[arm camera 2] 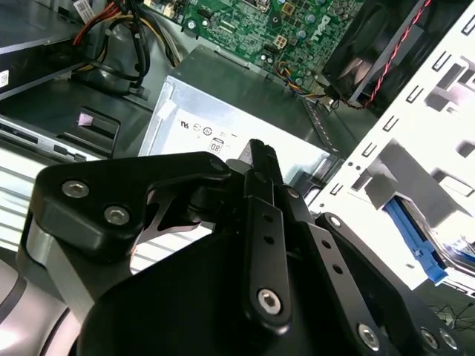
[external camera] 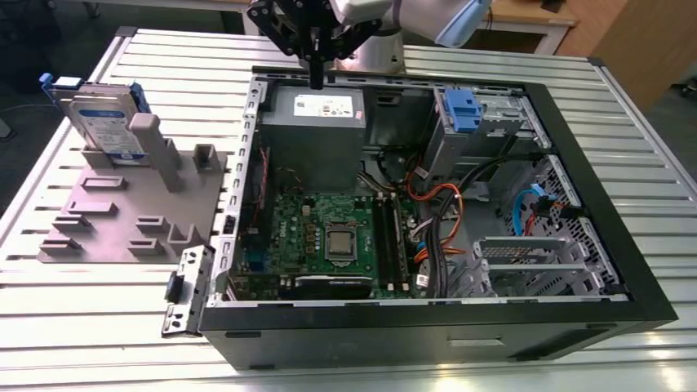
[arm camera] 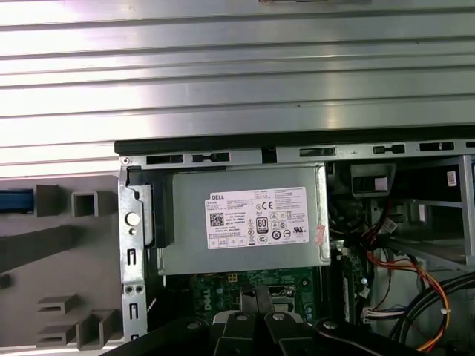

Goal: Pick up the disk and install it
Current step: 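Reach for the disk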

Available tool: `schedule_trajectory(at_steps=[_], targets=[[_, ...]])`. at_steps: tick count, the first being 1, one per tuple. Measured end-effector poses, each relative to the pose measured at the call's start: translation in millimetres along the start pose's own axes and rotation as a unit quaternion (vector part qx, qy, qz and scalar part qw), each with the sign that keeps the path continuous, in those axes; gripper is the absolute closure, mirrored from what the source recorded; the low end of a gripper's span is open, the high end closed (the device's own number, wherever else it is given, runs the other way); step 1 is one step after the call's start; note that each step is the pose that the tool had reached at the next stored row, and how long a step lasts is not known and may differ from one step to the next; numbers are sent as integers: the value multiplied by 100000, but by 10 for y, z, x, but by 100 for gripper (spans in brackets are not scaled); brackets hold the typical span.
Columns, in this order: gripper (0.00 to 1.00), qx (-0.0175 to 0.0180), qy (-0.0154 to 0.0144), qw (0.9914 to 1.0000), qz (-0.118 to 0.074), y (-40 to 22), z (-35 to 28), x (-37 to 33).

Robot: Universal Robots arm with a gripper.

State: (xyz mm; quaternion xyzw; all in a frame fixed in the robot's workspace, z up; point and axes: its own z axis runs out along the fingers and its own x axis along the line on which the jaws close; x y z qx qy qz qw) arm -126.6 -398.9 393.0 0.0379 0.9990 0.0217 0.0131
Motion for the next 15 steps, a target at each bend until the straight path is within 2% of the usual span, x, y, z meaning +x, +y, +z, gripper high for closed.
schedule_trajectory(at_steps=[1,15], targets=[[89,2,1,100000,0,-3,-1,37],[89,1,2,100000,0,-5,-1,68]])
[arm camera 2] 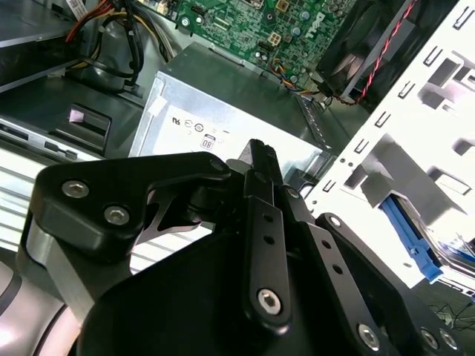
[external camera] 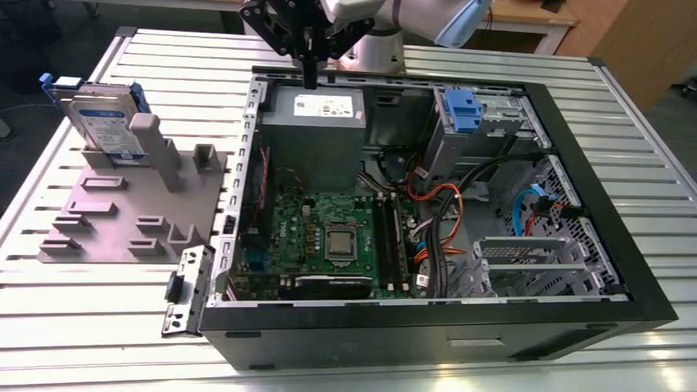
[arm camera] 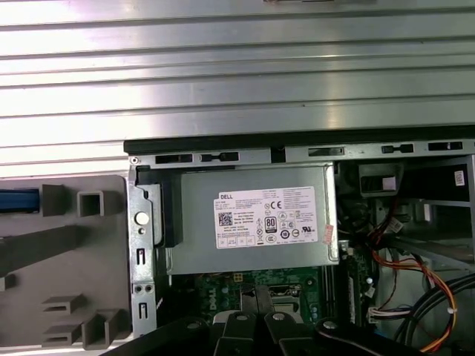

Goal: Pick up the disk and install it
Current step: 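Reach for the disk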

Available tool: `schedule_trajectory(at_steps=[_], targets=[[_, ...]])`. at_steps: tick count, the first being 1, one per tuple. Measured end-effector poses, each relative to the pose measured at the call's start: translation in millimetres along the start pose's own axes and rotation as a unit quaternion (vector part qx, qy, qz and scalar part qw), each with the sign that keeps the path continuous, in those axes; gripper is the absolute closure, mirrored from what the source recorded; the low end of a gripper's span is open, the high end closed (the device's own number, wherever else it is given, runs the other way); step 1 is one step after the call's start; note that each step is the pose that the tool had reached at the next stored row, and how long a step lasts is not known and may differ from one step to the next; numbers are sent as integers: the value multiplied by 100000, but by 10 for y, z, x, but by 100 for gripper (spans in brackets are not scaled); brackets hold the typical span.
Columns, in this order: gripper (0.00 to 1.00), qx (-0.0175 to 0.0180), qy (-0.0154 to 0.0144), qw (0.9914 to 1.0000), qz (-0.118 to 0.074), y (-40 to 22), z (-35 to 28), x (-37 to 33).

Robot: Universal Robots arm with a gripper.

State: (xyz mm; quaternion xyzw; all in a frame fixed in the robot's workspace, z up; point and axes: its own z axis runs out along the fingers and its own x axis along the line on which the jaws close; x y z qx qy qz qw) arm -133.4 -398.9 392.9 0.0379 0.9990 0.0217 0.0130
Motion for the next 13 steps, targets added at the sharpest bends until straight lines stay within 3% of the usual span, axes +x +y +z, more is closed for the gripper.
schedule_trajectory(at_steps=[13], targets=[[89,0,-1,100000,3,-4,-1,47]])
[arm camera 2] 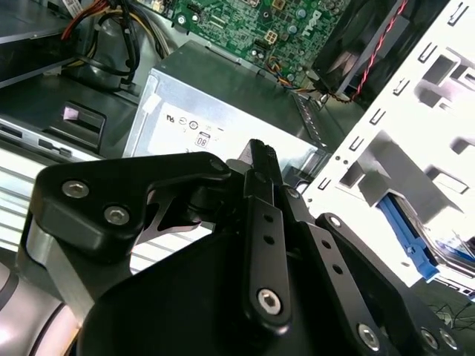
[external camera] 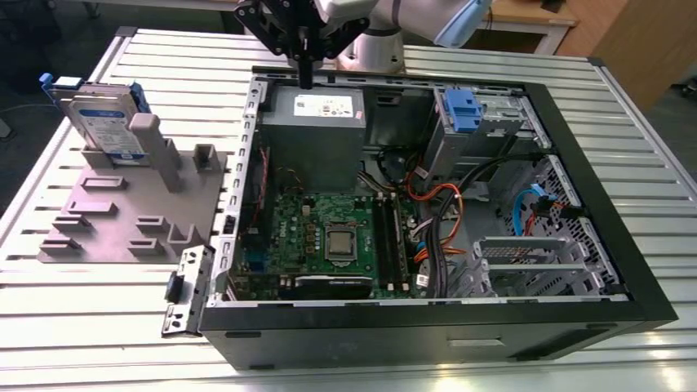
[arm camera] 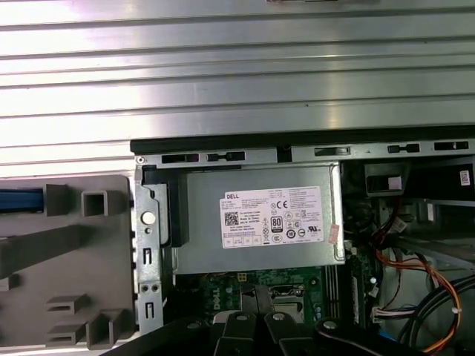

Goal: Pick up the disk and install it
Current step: 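Reach for the disk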

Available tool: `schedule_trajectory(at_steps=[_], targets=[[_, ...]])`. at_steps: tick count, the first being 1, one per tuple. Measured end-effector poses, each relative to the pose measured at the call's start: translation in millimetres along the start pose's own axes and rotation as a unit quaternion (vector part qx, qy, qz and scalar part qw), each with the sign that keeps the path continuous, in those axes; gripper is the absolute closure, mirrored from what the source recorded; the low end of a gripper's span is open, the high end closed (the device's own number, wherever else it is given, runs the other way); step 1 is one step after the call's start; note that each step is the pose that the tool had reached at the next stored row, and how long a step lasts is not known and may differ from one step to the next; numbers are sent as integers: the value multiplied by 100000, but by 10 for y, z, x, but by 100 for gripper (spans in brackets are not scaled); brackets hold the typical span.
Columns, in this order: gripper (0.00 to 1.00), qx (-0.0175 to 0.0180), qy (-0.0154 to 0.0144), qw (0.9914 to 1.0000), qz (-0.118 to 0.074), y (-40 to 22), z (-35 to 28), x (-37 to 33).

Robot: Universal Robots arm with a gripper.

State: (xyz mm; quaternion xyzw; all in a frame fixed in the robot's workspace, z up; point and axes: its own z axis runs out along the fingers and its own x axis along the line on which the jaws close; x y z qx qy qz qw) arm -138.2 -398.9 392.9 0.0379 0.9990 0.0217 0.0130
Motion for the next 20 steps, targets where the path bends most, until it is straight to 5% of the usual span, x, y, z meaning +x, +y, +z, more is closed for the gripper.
schedule_trajectory(at_steps=[20], targets=[[89,1,0,100000,-3,-2,0,31]])
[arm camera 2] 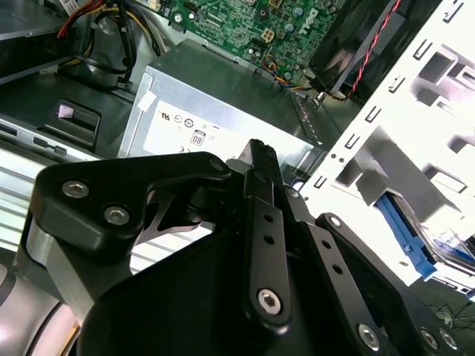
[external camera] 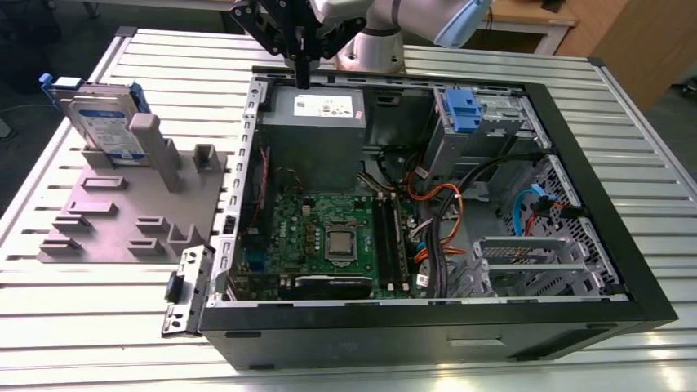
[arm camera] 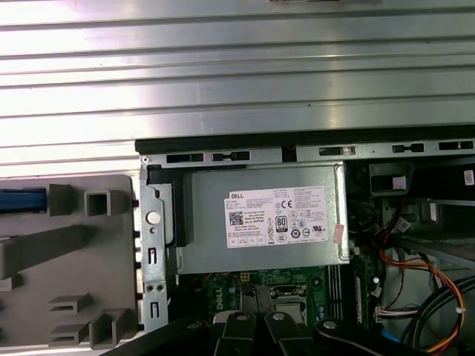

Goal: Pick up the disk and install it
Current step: 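Reach for the disk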

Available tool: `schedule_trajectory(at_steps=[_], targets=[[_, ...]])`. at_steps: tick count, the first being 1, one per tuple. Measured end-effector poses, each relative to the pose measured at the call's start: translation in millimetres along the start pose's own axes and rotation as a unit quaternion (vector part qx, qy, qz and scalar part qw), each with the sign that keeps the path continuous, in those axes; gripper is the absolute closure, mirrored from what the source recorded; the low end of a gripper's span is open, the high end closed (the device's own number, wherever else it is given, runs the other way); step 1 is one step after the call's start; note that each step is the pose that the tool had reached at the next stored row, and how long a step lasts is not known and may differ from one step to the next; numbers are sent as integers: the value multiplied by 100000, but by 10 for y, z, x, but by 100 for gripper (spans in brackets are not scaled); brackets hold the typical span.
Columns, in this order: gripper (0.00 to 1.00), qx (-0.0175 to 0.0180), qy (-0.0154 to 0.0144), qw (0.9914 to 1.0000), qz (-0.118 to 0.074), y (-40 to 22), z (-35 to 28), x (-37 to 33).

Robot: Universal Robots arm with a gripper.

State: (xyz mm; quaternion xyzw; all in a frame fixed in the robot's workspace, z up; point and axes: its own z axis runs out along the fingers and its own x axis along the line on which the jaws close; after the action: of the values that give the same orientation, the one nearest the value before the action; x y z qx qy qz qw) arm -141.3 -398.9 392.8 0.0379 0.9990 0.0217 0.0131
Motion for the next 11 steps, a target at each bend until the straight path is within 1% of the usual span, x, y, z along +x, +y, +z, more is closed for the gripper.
schedule_trajectory(at_steps=[11], targets=[[89,0,1,100000,-1,-1,0,8]])
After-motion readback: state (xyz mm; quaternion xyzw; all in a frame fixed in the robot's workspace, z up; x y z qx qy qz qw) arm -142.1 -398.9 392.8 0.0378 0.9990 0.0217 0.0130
